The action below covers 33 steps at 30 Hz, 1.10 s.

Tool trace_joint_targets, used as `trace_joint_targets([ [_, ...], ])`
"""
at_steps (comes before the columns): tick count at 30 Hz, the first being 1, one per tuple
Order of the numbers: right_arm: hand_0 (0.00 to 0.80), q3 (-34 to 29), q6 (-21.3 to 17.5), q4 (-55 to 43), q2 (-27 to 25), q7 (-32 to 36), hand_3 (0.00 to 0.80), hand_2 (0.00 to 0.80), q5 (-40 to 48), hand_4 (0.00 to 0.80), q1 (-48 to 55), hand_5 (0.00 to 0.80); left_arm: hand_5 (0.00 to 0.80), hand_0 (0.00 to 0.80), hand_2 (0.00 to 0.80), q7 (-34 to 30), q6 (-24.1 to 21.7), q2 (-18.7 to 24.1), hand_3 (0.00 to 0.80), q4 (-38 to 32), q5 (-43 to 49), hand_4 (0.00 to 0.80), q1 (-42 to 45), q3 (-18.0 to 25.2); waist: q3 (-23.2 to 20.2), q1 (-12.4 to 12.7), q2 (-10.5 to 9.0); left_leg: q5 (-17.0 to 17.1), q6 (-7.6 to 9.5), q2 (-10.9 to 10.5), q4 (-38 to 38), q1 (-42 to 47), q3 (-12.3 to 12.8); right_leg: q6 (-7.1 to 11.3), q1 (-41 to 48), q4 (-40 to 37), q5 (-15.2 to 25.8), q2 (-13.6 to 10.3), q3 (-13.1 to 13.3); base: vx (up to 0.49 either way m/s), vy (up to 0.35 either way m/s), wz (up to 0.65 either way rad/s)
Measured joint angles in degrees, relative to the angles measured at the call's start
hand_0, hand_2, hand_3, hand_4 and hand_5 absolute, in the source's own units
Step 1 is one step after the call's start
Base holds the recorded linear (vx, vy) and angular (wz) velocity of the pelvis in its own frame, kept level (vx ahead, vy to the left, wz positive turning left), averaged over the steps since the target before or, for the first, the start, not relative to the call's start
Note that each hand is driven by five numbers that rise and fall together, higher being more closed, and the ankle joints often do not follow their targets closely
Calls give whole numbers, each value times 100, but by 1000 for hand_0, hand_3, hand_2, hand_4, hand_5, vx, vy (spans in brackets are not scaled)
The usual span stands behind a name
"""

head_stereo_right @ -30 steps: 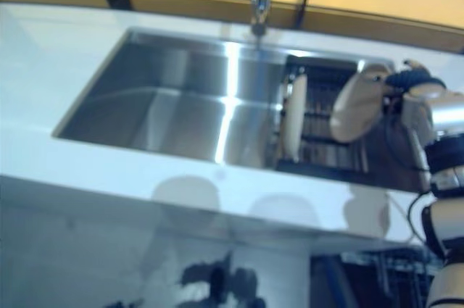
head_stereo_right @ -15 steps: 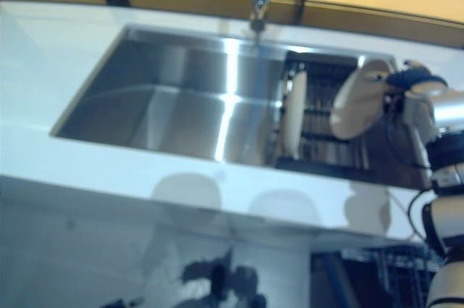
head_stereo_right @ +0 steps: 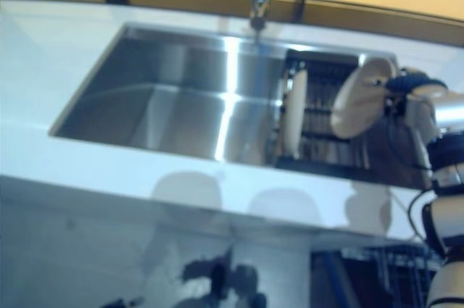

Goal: Take plates into dishwasher

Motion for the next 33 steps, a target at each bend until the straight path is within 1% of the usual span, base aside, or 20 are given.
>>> trace_joint_targets([
  [12, 0, 9, 28, 20, 2, 102, 0, 0, -4, 0, -5, 0, 0, 0, 0, -3, -4, 0, 0, -6, -210, 0, 1, -3, 78, -3, 26, 0, 0, -1, 0, -4, -1, 0, -4, 0, 0, -1, -4, 0, 0, 0],
  [18, 0, 14, 127, 169, 58, 108, 0, 0, -7, 0, -5, 0, 0, 0, 0, -34, -5, 0, 0, -8, -290, 0, 4, -2, 103, 5, 65, 0, 0, -1, 0, -18, -7, 0, -14, 0, 0, 0, -14, 0, 0, 0],
  [19, 50, 15, 128, 196, 79, 111, 50, 50, -7, 50, -5, 50, 0, 0, 0, -39, -5, -1, 0, -8, -291, 0, 9, -2, 106, 6, 70, 0, 0, -1, 0, -26, -8, 0, -21, 0, 0, 0, -16, 0, 0, 0],
  [21, 326, 49, 128, 242, 112, 132, 326, 326, -7, 326, -5, 326, 0, 0, 0, -41, -12, -2, 0, -9, -292, 0, 12, -2, 109, 6, 76, 1, 1, -1, 1, -56, -12, 0, -48, 0, 0, 0, -20, 0, 0, 0],
  [22, 499, 81, 128, 246, 112, 154, 499, 499, -8, 499, -5, 499, 0, 0, 0, -42, -20, -2, 0, -9, -292, 0, 11, -2, 110, 4, 78, 4, 3, -1, 3, -85, -17, 0, -74, 1, 0, 1, -25, 0, 0, 0],
  [23, 800, 118, 128, 252, 112, 185, 800, 800, -26, 800, -5, 800, 0, 0, 0, -43, -24, -3, 0, -9, -293, 0, 11, -2, 114, 3, 84, 6, 4, -3, 3, -95, -23, 0, -81, 1, 1, 1, -31, -7, 15, 3],
  [28, 800, 159, 132, 262, 115, 205, 800, 800, -176, 800, -5, 800, 0, 0, 0, -45, -58, -2, 0, -32, -350, 0, 10, -3, 125, 12, 104, 7, 4, -5, 3, -95, -38, 0, -77, 1, 0, 1, -46, -2, 3, 1],
  [33, 800, 167, 131, 287, 116, 47, 800, 800, -183, 800, -5, 800, 0, 0, 0, -46, -74, -3, 0, -69, -391, 0, 11, -4, 143, 5, 134, 17, 3, -5, 3, -91, -42, 0, -70, 1, 1, 2, -50, 0, 0, 0],
])
